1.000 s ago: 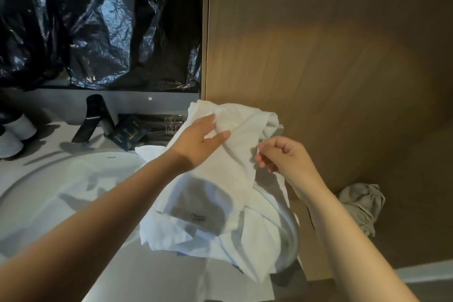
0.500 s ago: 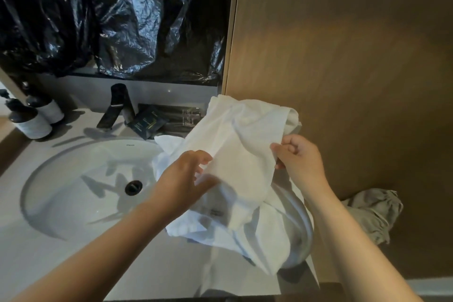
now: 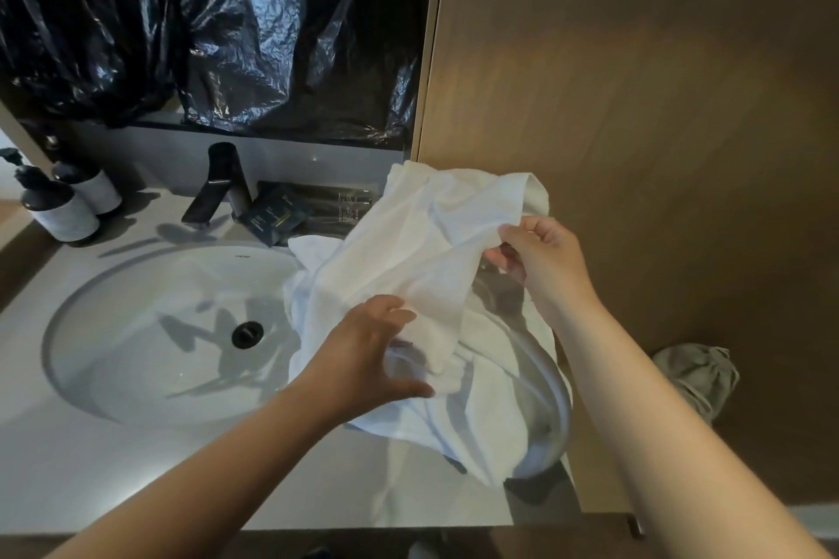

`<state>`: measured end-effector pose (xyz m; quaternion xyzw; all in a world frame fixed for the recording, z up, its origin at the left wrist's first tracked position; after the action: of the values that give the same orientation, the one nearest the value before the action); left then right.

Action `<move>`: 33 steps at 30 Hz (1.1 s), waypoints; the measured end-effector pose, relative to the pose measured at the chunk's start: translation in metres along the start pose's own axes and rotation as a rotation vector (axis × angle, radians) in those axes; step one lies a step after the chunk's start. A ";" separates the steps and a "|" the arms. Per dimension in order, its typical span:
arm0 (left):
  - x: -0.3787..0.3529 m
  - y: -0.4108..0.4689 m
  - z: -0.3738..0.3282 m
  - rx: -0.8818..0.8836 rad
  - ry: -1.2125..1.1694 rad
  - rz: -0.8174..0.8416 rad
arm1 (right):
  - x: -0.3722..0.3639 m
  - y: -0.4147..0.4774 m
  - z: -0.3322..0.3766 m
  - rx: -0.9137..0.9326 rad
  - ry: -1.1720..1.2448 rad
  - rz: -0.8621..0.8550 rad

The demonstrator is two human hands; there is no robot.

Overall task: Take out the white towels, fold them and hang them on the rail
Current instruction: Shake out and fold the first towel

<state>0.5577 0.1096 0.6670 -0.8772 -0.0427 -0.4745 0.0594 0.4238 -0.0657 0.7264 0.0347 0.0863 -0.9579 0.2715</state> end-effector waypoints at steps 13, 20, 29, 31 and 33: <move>0.001 0.008 0.008 0.008 -0.089 -0.082 | 0.008 -0.003 -0.005 -0.041 0.004 -0.068; 0.017 0.008 -0.003 -0.089 -0.174 -0.271 | 0.015 -0.023 0.002 0.106 -0.293 -0.108; 0.059 0.016 -0.007 0.051 -0.519 -0.363 | -0.002 -0.054 0.020 0.329 -0.652 0.159; 0.072 0.019 -0.013 0.005 -0.596 -0.324 | -0.011 -0.053 0.020 0.306 -0.677 0.236; 0.084 0.022 -0.019 -0.037 -0.630 -0.275 | -0.018 -0.051 0.021 0.310 -0.715 0.276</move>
<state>0.5906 0.0865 0.7466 -0.9677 -0.1679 -0.1844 -0.0373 0.4119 -0.0182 0.7568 -0.2487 -0.1641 -0.8659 0.4019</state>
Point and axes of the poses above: each hand's wrist, its own y-axis towards the middle knuckle, its own x-axis out of the back of the hand, z = x × y, the point moved 4 cm from there along y, towards the middle knuckle, and after that the axes turned 9 degrees about z, right-handed, at the moved point
